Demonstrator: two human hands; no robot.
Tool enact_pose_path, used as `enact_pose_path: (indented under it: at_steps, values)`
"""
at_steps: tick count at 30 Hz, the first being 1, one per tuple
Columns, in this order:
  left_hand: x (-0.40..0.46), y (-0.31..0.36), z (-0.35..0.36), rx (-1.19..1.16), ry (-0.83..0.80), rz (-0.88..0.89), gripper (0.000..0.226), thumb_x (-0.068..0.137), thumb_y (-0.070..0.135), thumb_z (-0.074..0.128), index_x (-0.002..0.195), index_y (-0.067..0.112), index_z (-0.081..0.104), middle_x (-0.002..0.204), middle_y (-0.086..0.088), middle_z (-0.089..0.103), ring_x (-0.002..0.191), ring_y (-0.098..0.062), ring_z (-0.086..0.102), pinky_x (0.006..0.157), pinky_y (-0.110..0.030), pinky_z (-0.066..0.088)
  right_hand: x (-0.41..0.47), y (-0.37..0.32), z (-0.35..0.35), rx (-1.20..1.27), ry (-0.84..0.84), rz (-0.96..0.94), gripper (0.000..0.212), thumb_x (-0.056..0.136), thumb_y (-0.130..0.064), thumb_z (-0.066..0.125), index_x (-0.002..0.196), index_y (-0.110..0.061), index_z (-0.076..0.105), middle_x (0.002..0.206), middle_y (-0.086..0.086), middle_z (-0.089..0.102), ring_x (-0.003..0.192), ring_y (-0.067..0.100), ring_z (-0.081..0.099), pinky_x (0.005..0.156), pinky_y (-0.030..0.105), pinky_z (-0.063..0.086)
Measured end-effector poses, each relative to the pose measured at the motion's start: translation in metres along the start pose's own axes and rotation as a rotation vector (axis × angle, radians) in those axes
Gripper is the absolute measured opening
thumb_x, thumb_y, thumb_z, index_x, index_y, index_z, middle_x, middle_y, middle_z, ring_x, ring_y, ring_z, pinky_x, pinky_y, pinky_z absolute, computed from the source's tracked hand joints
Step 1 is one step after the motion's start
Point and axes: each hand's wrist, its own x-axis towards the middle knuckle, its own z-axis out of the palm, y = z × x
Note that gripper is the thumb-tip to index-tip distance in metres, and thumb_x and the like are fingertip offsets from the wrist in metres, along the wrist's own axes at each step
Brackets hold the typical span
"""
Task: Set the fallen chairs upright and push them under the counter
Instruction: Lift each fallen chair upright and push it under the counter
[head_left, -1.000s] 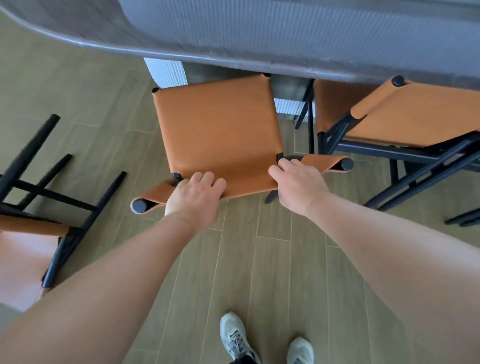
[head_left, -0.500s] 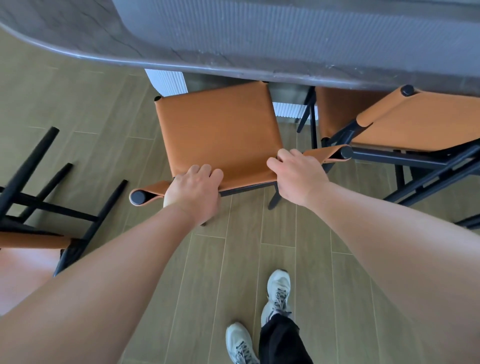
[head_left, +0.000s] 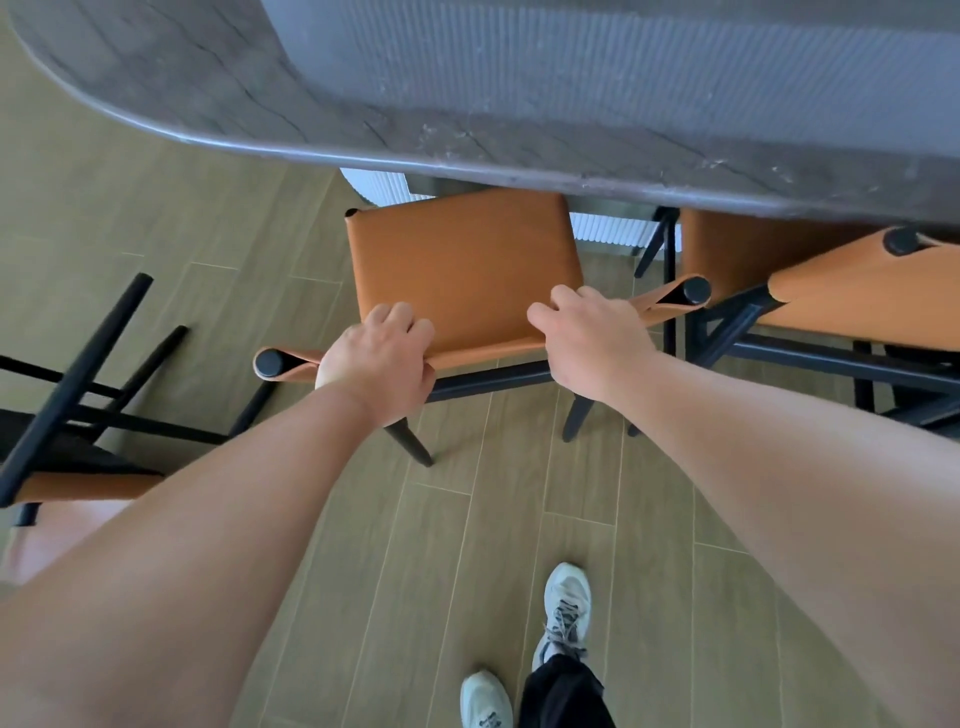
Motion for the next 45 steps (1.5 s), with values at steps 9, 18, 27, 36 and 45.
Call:
enact_pose_path:
  at_steps: [9,18,27,36,45]
  values:
    - [0.033,-0.016,-0.006,-0.029,0.059,0.021,0.023,0.069,0.023,0.074,0.073,0.012,0.054,0.070,-0.004,0.051,0.064,-0.027,0.049,0.050,-0.030,0.032,0.038,0.015,0.003,0.061,-0.002,-0.006,0.015,0.083,-0.007,0.056,0.091,-0.017,0.048,0.082,-0.001,0.033,0.070,0.022,0.036,0.048,0.033,0.026]
    - [0.032,-0.016,-0.006,-0.031,0.063,0.006,0.021,0.066,0.021,0.071,0.073,0.010,0.055,0.069,-0.006,0.052,0.061,-0.029,0.050,0.045,-0.032,0.036,0.039,0.014,0.001,0.099,0.041,-0.024,0.026,0.071,-0.002,0.066,0.081,-0.017,0.048,0.077,0.001,0.033,0.063,0.022,0.033,0.046,0.031,0.021]
    - [0.033,-0.017,-0.019,0.036,-0.017,0.020,0.022,0.072,0.032,0.069,0.080,0.017,0.054,0.076,-0.002,0.055,0.071,-0.027,0.055,0.056,-0.035,0.043,0.035,0.020,-0.010,0.070,-0.008,-0.071,0.027,0.078,-0.005,0.062,0.097,-0.017,0.047,0.083,0.000,0.037,0.070,0.021,0.039,0.048,0.034,0.032]
    - [0.003,-0.058,-0.033,0.176,-0.136,-0.048,0.032,0.070,0.024,0.073,0.097,0.015,0.058,0.088,-0.007,0.058,0.080,-0.032,0.058,0.064,-0.039,0.044,-0.005,0.085,-0.020,-0.211,-0.043,-0.004,0.027,0.079,0.001,0.057,0.102,-0.014,0.054,0.084,0.004,0.048,0.080,0.028,0.048,0.067,0.039,0.035]
    - [0.010,-0.085,-0.032,0.226,-0.188,0.192,0.024,0.083,0.032,0.072,0.099,0.017,0.064,0.078,-0.004,0.058,0.062,-0.030,0.060,0.047,-0.032,0.036,-0.003,0.087,-0.022,-0.179,-0.052,-0.003,0.020,0.082,0.002,0.055,0.092,-0.015,0.050,0.082,0.002,0.040,0.076,0.023,0.037,0.061,0.037,0.032]
